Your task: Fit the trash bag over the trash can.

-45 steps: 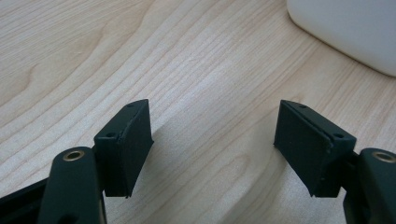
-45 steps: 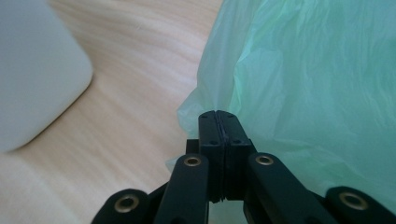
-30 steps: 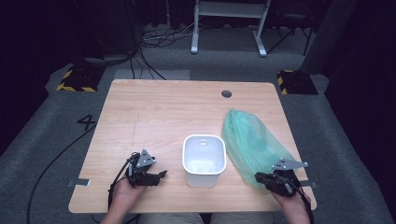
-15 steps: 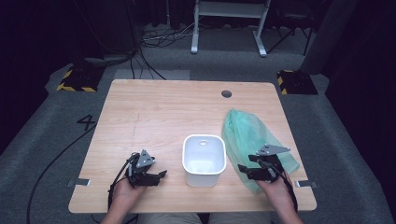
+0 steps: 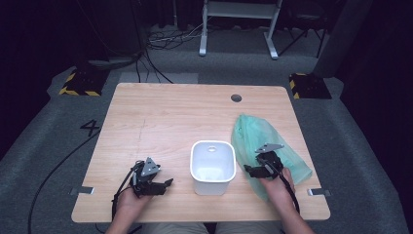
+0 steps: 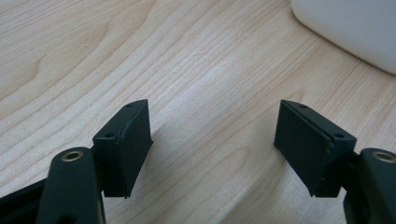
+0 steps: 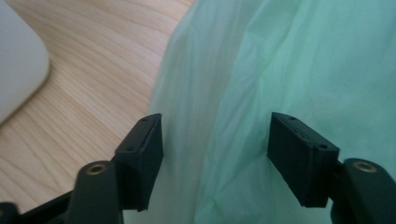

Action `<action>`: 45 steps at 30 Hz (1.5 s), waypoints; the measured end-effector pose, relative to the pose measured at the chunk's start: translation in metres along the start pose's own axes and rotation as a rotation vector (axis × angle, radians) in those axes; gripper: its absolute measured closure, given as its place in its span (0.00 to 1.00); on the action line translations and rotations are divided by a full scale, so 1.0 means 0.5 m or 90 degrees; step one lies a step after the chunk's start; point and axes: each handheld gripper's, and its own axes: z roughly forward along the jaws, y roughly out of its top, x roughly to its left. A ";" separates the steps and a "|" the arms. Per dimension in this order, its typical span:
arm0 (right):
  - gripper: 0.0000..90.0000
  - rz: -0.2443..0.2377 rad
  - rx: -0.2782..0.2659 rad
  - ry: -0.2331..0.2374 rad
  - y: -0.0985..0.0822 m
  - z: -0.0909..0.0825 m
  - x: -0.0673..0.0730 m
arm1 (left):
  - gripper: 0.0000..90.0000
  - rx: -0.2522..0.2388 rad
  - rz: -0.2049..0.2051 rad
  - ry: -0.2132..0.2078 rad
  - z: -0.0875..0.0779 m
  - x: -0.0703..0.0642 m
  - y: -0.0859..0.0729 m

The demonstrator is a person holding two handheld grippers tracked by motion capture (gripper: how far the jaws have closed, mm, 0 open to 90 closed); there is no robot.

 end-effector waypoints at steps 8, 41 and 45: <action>0.98 -0.029 0.024 0.048 -0.004 -0.018 0.007 | 0.30 0.000 0.000 0.000 0.000 0.000 0.000; 1.00 -0.038 -0.092 0.032 -0.006 -0.225 -0.008 | 0.30 0.000 -0.002 0.001 0.000 -0.001 0.000; 1.00 -0.016 -0.062 0.023 -0.024 -0.195 -0.036 | 0.30 0.000 -0.002 0.001 0.000 -0.001 0.000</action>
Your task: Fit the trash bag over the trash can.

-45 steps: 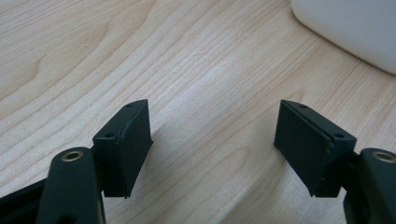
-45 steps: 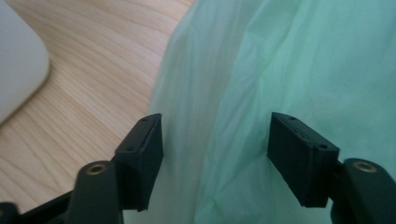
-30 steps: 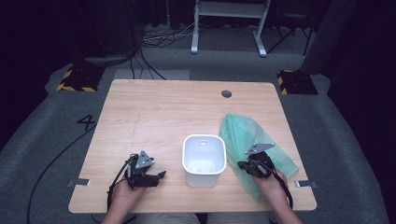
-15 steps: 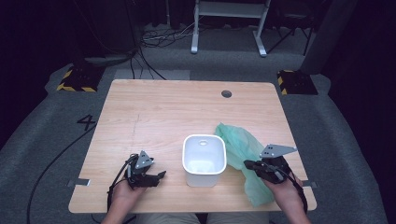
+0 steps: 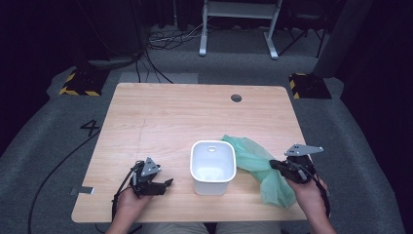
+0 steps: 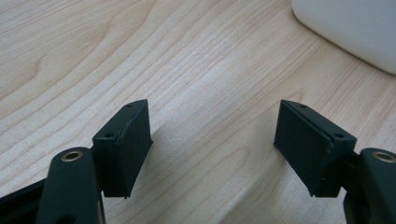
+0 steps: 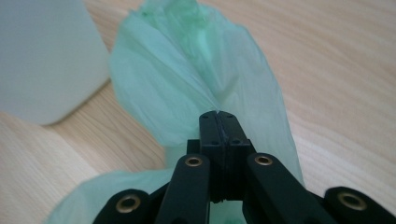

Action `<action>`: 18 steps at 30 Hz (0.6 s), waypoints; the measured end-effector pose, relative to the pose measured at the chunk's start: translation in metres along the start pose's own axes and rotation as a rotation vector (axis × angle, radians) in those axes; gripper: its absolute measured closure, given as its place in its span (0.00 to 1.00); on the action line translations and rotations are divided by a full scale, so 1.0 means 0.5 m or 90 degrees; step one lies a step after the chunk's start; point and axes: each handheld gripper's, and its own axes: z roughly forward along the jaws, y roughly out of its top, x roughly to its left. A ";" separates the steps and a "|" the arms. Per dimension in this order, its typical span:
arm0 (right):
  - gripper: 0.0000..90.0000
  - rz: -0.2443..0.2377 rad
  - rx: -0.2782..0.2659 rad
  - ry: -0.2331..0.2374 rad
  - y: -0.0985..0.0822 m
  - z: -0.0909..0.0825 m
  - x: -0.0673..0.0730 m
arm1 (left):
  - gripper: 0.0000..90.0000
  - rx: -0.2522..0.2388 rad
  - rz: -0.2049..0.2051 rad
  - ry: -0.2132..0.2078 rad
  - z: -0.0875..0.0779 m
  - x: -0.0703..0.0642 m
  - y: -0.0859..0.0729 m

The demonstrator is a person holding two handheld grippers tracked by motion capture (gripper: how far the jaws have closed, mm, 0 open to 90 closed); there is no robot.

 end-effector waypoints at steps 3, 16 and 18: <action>0.97 0.009 0.019 0.004 -0.016 0.020 -0.009 | 0.30 0.000 0.000 0.000 0.000 0.000 0.000; 0.27 -0.003 0.043 0.013 -0.034 0.093 0.005 | 0.30 0.000 0.000 0.000 0.000 0.000 0.000; 0.25 -0.004 0.052 0.004 -0.035 0.099 0.002 | 0.30 0.000 0.000 0.000 0.000 0.000 0.000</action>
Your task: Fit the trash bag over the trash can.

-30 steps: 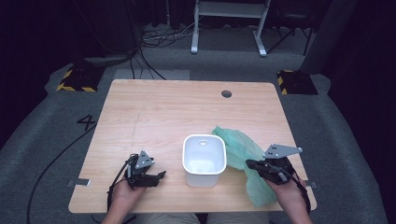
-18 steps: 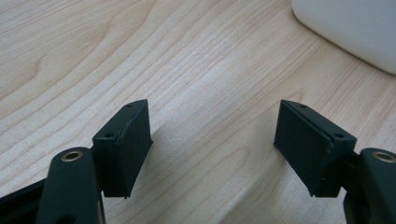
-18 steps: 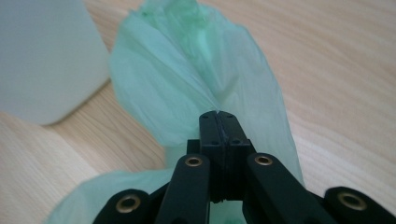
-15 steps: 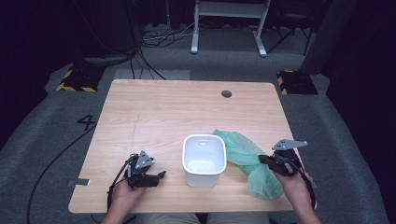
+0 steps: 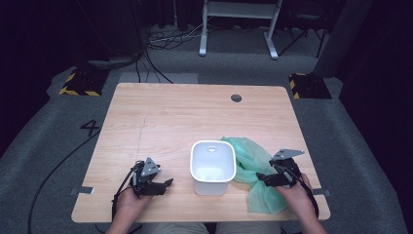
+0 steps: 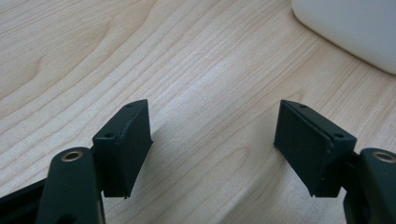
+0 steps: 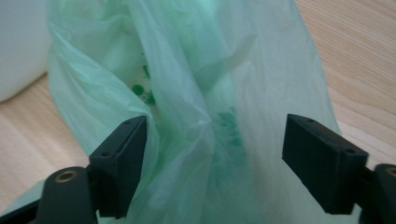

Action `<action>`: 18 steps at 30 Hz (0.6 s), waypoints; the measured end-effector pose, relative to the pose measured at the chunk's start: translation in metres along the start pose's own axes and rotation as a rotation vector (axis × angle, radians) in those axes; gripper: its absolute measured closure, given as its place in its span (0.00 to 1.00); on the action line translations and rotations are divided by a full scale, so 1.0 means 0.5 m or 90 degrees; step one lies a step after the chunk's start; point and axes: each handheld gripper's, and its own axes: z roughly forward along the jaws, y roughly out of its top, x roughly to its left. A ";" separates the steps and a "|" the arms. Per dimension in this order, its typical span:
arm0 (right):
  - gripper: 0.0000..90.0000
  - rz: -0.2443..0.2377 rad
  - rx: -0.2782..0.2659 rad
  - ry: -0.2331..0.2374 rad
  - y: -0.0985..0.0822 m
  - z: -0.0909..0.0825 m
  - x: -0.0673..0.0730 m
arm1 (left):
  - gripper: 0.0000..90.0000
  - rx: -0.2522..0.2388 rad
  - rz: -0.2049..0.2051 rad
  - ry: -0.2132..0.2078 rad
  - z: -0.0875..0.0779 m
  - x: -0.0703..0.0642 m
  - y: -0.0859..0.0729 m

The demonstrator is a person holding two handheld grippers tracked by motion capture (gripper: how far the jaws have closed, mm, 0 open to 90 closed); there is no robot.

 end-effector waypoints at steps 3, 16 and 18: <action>0.20 0.003 0.023 -0.033 -0.001 0.011 -0.014 | 0.30 0.000 0.000 0.000 0.000 0.000 0.000; 0.13 0.038 0.057 -0.067 -0.016 0.038 -0.065 | 0.30 0.000 0.000 0.000 0.000 0.000 0.000; 0.13 0.045 0.056 -0.060 -0.016 0.040 -0.066 | 0.30 0.000 0.000 0.000 0.000 0.000 0.000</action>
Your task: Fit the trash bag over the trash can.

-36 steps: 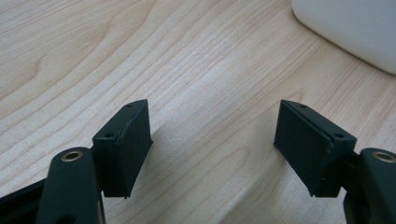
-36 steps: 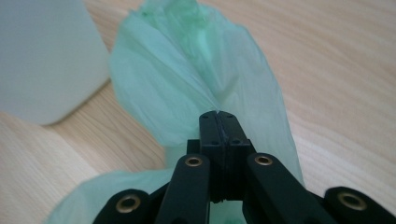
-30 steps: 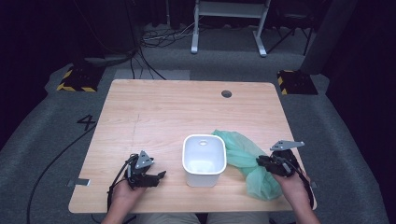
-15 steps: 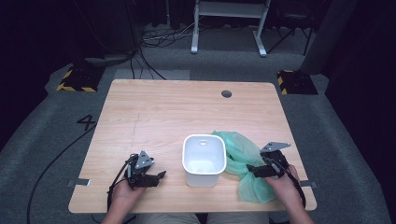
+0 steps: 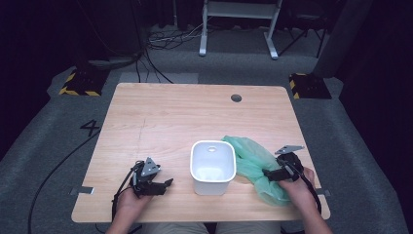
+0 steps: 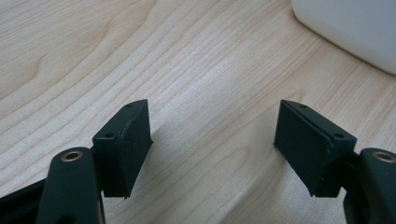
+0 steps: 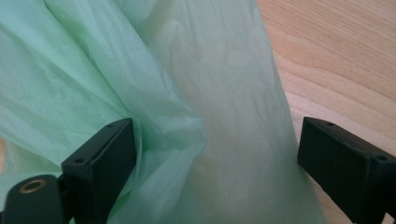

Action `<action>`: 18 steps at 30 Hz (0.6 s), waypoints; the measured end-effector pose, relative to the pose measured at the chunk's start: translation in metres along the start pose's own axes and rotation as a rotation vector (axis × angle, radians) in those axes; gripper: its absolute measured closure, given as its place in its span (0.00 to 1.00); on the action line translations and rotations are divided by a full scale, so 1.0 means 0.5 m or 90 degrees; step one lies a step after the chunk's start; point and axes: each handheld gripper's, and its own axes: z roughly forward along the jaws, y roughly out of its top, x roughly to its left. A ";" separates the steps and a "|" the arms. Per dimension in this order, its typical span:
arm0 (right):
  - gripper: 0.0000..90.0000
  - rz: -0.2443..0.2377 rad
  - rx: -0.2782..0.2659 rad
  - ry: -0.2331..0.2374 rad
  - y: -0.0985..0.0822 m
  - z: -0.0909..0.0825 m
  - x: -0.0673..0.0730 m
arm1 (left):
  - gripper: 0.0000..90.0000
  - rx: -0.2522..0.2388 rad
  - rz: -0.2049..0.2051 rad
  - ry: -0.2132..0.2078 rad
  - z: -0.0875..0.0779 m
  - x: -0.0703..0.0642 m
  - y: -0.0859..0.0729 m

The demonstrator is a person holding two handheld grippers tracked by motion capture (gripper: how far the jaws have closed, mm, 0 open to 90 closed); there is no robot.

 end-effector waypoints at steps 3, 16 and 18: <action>0.20 0.004 -0.001 0.013 0.000 -0.002 0.001 | 0.30 0.000 0.000 0.000 0.000 0.000 0.000; 0.99 -0.011 -0.025 0.053 0.001 -0.018 0.011 | 0.30 0.001 0.000 0.000 0.000 0.000 0.000; 0.99 -0.007 -0.045 0.055 0.000 -0.027 0.012 | 0.30 0.001 0.000 0.000 0.000 0.000 0.000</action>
